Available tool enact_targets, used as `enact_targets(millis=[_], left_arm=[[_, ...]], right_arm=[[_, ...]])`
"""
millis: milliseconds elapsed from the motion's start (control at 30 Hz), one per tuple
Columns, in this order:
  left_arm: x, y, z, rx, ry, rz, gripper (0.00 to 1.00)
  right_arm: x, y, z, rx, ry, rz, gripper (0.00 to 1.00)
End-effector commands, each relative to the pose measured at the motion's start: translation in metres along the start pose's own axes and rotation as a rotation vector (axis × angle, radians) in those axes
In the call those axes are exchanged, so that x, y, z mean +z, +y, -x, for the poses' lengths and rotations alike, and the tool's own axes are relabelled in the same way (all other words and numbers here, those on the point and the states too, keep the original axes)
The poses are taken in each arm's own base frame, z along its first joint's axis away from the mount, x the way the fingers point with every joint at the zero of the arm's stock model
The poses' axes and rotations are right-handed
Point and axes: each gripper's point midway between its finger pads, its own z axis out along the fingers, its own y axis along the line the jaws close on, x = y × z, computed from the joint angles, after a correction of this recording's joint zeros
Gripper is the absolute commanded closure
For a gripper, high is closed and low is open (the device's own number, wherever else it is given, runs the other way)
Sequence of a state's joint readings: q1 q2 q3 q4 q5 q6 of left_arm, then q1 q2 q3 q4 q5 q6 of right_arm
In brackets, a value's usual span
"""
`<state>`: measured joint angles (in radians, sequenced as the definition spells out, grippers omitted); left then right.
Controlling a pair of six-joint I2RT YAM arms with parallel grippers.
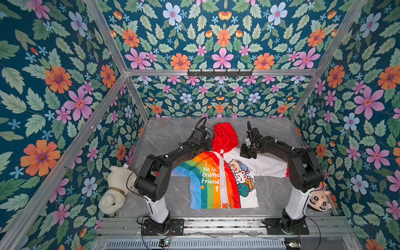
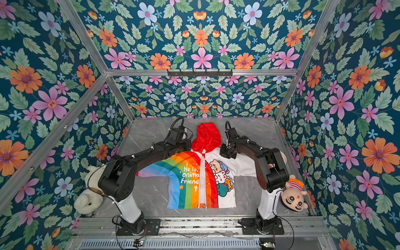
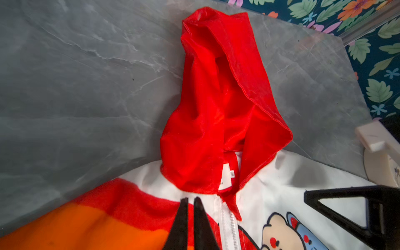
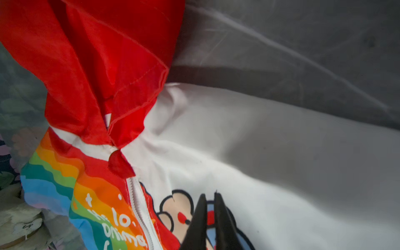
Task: Unzip the jacket
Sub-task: Smooth out the jacket at the center of the board.
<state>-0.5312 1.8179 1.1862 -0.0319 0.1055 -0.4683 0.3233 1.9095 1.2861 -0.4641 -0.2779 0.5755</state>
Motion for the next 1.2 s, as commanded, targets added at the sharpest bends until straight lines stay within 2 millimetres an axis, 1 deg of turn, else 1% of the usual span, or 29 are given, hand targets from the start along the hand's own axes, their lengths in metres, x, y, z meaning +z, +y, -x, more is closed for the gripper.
enact_targets(millis=[0, 133, 167, 333, 533, 733, 800, 833, 900, 967, 1000, 1100, 1133, 1167], left_arm=[[0.013, -0.001, 0.002, 0.006, -0.003, -0.003, 1.00], [0.032, 0.012, -0.007, -0.001, 0.037, 0.057, 1.00], [0.037, 0.018, -0.011, -0.010, 0.053, 0.080, 1.00], [0.054, 0.036, -0.022, -0.054, 0.095, 0.131, 1.00], [0.068, 0.044, -0.029, -0.075, 0.124, 0.145, 1.00], [0.081, 0.047, -0.028, -0.090, 0.144, 0.141, 1.00], [0.082, 0.045, -0.024, -0.086, 0.140, 0.133, 1.00], [0.081, 0.042, -0.019, -0.083, 0.134, 0.122, 0.99], [0.075, 0.034, -0.006, -0.068, 0.111, 0.100, 0.85], [0.060, 0.023, 0.013, -0.047, 0.066, 0.069, 0.67], [0.051, 0.018, 0.023, -0.039, 0.041, 0.057, 0.56], [0.013, 0.000, 0.056, -0.006, -0.066, 0.010, 0.21], [-0.003, -0.005, 0.066, 0.005, -0.106, -0.001, 0.11], [-0.017, -0.008, 0.074, 0.014, -0.142, -0.004, 0.04]], right_arm=[[0.008, -0.002, 0.000, 0.009, 0.024, -0.015, 0.93], [0.018, 0.000, 0.002, 0.011, 0.049, -0.007, 0.96], [0.022, -0.001, 0.002, 0.012, 0.056, -0.012, 0.97], [0.031, -0.016, 0.003, 0.021, 0.070, -0.091, 0.98], [0.040, -0.041, 0.008, 0.021, 0.082, -0.236, 0.98], [0.050, -0.054, 0.020, 0.036, 0.087, -0.283, 0.98], [0.050, -0.053, 0.027, 0.044, 0.078, -0.273, 0.98], [0.047, -0.050, 0.031, 0.041, 0.069, -0.258, 0.97], [0.038, -0.039, 0.040, 0.018, 0.044, -0.218, 0.90], [0.021, -0.020, 0.050, -0.022, -0.005, -0.157, 0.73], [0.011, -0.013, 0.054, -0.035, -0.033, -0.130, 0.65], [-0.028, 0.009, 0.066, -0.075, -0.146, -0.063, 0.39], [-0.043, 0.016, 0.069, -0.090, -0.188, -0.042, 0.29], [-0.058, 0.021, 0.072, -0.104, -0.228, -0.023, 0.21]])
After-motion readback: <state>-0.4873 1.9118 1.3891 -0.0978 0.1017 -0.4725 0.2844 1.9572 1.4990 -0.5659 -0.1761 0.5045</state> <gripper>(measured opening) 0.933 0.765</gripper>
